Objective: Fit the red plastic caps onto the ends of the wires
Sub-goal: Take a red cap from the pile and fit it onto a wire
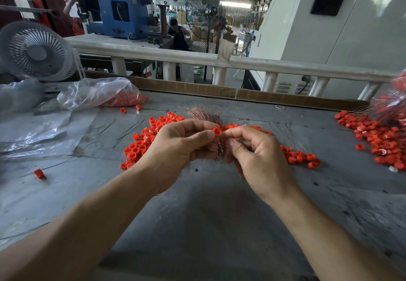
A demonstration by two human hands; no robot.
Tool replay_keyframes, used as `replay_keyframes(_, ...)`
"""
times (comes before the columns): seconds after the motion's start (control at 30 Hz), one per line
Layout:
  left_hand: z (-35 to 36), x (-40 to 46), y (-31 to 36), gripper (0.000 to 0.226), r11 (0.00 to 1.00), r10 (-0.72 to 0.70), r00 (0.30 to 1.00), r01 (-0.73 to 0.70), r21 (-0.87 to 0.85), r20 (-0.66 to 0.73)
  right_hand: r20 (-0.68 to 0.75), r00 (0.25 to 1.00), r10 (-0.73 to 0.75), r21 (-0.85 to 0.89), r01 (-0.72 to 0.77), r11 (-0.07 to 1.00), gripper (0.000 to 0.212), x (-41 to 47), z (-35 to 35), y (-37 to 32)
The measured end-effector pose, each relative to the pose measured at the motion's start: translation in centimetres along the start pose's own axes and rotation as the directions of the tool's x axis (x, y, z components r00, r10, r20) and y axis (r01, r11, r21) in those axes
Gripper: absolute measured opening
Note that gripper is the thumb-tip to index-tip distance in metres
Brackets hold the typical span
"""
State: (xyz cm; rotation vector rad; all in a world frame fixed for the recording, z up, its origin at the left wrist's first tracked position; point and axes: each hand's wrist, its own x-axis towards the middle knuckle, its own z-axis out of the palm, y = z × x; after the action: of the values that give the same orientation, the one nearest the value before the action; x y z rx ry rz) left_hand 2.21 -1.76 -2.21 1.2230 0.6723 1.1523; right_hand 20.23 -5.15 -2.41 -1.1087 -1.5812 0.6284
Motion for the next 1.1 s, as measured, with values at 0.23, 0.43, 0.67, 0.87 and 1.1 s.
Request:
replay_keyframes(0.23, 0.2, -0.2, 0.2, 0.021, 0.999, 0.001, 1.0, -0.002, -0.036, -0.019, 0.069, 0.994, 0.08, 0.062, -0.084, 0.994, 0.032, -0.1, 0.0, 0.3)
replay_keyframes(0.43, 0.2, -0.3, 0.3, 0.021, 0.996, -0.011, 1.0, 0.012, -0.089, 0.011, 0.133, 0.985, 0.112, 0.088, -0.124, 0.988, 0.025, 0.0, 0.1, 0.1)
replay_keyframes(0.67, 0.2, -0.1, 0.1, 0.022, 0.993, -0.025, 1.0, 0.025, -0.119, 0.006, 0.176, 0.979, 0.105, 0.014, -0.11, 0.994, 0.03, -0.1, -0.1, 0.3)
replay_keyframes(0.87, 0.3, -0.1, 0.2, 0.03, 0.989, -0.027, 1.0, 0.024, -0.143, -0.015, 0.036, 0.991, 0.132, -0.103, -0.128, 0.986, 0.02, 0.4, -0.5, 0.8)
replay_keyframes(1.1, 0.2, -0.1, 0.4, 0.025, 0.987, -0.028, 0.999, 0.025, -0.161, -0.02, -0.334, 0.936, 0.107, -0.607, -0.301, 0.735, 0.009, 1.7, -4.7, 2.2)
